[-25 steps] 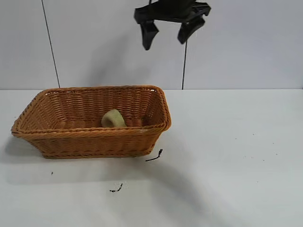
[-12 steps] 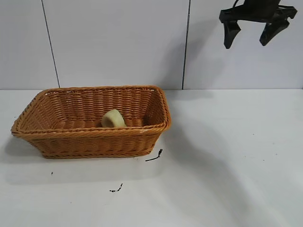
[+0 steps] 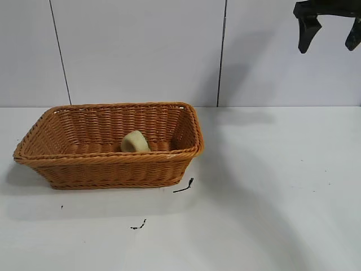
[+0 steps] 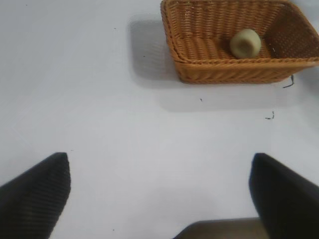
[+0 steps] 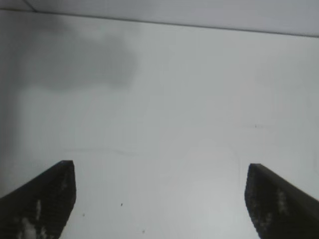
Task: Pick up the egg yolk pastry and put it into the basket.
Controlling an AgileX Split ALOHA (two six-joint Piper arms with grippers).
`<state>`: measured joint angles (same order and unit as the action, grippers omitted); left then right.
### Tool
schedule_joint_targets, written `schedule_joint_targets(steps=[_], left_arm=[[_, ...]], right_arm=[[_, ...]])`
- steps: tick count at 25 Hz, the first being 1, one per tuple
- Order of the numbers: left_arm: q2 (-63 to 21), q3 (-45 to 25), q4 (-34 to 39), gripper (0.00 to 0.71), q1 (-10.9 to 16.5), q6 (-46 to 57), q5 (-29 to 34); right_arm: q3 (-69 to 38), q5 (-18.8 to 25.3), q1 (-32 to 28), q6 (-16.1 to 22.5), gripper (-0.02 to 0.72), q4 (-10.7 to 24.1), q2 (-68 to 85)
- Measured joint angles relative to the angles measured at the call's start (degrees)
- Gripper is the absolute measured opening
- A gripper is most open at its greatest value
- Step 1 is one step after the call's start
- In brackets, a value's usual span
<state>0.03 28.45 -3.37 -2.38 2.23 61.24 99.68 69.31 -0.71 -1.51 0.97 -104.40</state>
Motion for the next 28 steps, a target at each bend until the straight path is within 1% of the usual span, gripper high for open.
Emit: schedule_joint_targets(steps=[4, 17, 19, 24, 28], left_arm=[[0.0, 0.0, 0.0, 0.695, 0.0, 0.0, 0.0], [0.0, 0.0, 0.0, 0.695, 0.0, 0.0, 0.0], [0.0, 0.0, 0.0, 0.695, 0.0, 0.0, 0.0], [0.0, 0.0, 0.0, 0.695, 0.0, 0.0, 0.0], [0.0, 0.0, 0.0, 0.695, 0.0, 0.0, 0.0]], right_arm=[[-10.8, 0.0, 0.0, -0.6, 0.634, -1.4, 10.7], [-45.0, 0.2, 0.0, -2.2, 0.634, -1.4, 45.0], [-49.8, -1.3, 0.0, -2.2, 0.634, -1.4, 50.4], [-62.4, -7.7, 0.0, -2.2, 0.634, -1.4, 65.1], [-70.1, -9.5, 0.0, -1.6, 0.634, -1.5, 77.3]])
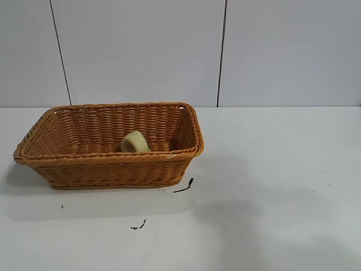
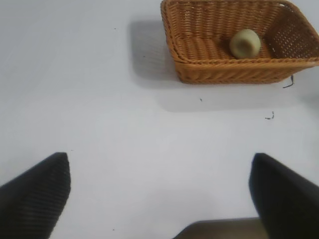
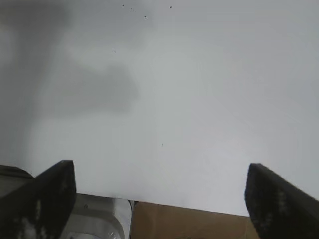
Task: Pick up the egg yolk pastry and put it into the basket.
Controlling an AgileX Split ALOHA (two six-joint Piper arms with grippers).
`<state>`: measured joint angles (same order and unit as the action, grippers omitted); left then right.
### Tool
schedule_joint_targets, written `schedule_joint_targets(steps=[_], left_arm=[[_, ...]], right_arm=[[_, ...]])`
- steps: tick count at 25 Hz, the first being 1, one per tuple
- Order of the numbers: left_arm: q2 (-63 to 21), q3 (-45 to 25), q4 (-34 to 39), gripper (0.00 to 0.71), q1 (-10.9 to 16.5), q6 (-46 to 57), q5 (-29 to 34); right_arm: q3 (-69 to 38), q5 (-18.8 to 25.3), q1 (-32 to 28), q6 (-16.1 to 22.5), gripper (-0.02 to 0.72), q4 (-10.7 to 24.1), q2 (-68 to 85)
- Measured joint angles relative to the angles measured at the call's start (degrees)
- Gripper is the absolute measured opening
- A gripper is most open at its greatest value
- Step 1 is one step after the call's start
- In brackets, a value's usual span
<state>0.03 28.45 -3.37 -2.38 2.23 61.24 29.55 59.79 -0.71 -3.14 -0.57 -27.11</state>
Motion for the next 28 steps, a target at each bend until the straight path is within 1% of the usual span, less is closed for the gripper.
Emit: schedule_joint_targets(steps=[4, 12, 28], left_arm=[[0.0, 0.0, 0.0, 0.695, 0.0, 0.0, 0.0], [0.0, 0.0, 0.0, 0.695, 0.0, 0.0, 0.0], [0.0, 0.0, 0.0, 0.695, 0.0, 0.0, 0.0]], right_arm=[[-0.8, -1.2, 0.0, 0.5, 0.634, 0.0, 10.7], [-1.0, -1.2, 0.0, 0.7, 0.634, 0.0, 26.0], [-1.0, -1.2, 0.0, 1.0, 0.634, -0.1, 27.3]])
